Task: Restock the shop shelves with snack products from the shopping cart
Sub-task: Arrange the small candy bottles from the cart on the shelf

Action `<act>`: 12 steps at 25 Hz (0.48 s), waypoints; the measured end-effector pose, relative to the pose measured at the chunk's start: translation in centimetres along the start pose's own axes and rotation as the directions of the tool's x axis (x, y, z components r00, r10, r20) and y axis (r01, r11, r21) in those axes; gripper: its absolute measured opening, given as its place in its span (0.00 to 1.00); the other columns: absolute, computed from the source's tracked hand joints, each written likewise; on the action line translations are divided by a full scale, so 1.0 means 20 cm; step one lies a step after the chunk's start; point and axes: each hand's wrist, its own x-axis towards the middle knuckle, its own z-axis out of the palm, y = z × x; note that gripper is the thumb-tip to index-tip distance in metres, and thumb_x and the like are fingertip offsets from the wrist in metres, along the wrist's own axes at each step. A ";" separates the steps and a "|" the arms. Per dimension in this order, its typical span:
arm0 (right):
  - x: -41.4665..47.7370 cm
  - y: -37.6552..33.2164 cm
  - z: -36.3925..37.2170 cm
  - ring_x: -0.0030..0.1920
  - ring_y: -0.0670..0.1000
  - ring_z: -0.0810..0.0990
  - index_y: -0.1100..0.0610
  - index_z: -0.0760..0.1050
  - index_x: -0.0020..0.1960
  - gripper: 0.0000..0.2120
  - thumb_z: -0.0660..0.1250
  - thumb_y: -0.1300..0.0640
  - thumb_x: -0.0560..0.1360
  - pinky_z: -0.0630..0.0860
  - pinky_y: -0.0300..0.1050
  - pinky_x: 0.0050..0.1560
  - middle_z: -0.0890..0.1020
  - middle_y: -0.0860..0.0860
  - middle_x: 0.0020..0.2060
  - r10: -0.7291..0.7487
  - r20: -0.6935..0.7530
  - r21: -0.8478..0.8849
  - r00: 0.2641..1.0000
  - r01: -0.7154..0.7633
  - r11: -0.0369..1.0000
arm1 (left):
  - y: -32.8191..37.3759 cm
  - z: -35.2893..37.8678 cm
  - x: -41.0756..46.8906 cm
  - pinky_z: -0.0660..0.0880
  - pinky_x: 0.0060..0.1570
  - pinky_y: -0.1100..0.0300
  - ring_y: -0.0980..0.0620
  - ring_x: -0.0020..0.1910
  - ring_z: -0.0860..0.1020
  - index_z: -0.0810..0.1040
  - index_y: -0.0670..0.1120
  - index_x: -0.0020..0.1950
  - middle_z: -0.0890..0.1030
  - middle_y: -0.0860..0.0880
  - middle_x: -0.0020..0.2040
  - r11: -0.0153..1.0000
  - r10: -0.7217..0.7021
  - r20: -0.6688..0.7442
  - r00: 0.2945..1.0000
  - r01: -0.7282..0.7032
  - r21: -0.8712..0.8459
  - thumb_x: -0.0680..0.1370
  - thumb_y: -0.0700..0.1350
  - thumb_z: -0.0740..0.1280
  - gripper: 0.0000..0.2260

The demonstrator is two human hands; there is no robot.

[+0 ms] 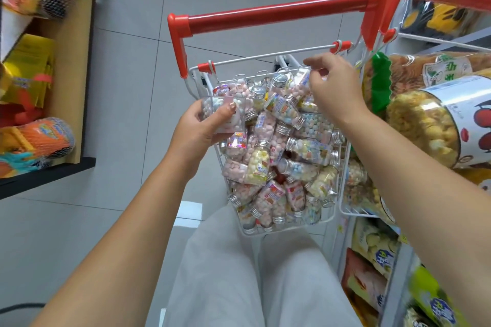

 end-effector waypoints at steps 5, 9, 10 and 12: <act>-0.36 0.00 0.06 0.41 0.38 0.73 0.56 0.79 0.56 0.12 0.60 0.65 0.79 0.71 0.36 0.44 0.80 0.48 0.50 -0.121 0.161 0.122 0.980 0.102 0.987 | -0.05 -0.07 -0.06 0.82 0.48 0.56 0.48 0.49 0.84 0.79 0.45 0.59 0.85 0.47 0.48 0.997 -0.024 -0.043 0.999 0.021 -0.072 0.71 0.53 0.72 0.20; -0.48 0.09 0.06 0.33 0.39 0.71 0.53 0.80 0.55 0.13 0.59 0.64 0.80 0.68 0.33 0.36 0.80 0.46 0.53 0.043 0.114 0.171 0.993 -0.062 0.983 | -0.09 -0.13 -0.13 0.82 0.47 0.58 0.40 0.56 0.83 0.79 0.46 0.56 0.84 0.46 0.48 0.989 -0.049 -0.093 0.994 0.036 -0.140 0.71 0.52 0.70 0.17; -0.48 0.10 0.04 0.34 0.41 0.74 0.52 0.80 0.55 0.14 0.58 0.65 0.80 0.72 0.36 0.36 0.80 0.46 0.53 0.104 0.090 0.205 0.990 -0.121 0.971 | -0.10 -0.14 -0.14 0.83 0.47 0.57 0.38 0.58 0.81 0.79 0.46 0.56 0.84 0.45 0.50 0.988 -0.054 -0.097 0.994 0.039 -0.152 0.70 0.52 0.71 0.18; -0.47 0.13 0.00 0.44 0.43 0.79 0.51 0.79 0.53 0.16 0.56 0.66 0.80 0.79 0.42 0.47 0.81 0.48 0.52 0.209 0.042 0.262 0.977 -0.212 0.942 | -0.11 -0.15 -0.16 0.83 0.46 0.57 0.36 0.60 0.80 0.79 0.46 0.56 0.84 0.44 0.50 0.986 -0.058 -0.099 0.993 0.042 -0.161 0.66 0.55 0.74 0.22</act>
